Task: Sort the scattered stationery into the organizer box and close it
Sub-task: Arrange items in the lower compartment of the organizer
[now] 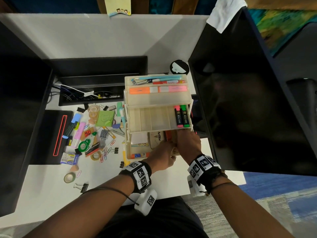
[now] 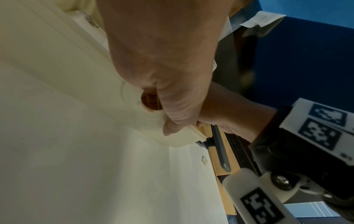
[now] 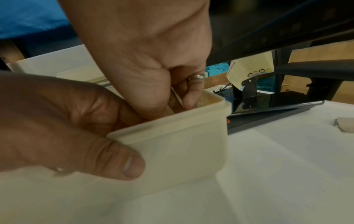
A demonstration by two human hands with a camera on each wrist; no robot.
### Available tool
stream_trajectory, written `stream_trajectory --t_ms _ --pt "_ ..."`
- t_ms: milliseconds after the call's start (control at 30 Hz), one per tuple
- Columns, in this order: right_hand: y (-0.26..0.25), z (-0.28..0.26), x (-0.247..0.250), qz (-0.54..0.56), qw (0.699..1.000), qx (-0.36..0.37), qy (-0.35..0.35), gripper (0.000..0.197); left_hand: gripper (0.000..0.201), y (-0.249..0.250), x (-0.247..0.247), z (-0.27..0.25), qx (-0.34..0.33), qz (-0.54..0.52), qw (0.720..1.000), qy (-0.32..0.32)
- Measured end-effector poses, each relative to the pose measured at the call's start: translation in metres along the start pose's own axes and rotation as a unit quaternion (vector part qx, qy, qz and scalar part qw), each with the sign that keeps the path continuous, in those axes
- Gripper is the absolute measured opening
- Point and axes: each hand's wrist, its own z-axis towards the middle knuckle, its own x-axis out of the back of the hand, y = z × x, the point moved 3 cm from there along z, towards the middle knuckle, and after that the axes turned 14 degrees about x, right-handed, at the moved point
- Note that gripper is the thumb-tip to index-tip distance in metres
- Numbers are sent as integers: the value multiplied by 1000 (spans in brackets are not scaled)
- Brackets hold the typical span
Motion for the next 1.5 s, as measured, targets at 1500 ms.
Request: stream_trajectory --t_ms 1500 --pt "8 -29 30 -90 995 -36 -3 16 90 7 0 -9 -4 98 995 -11"
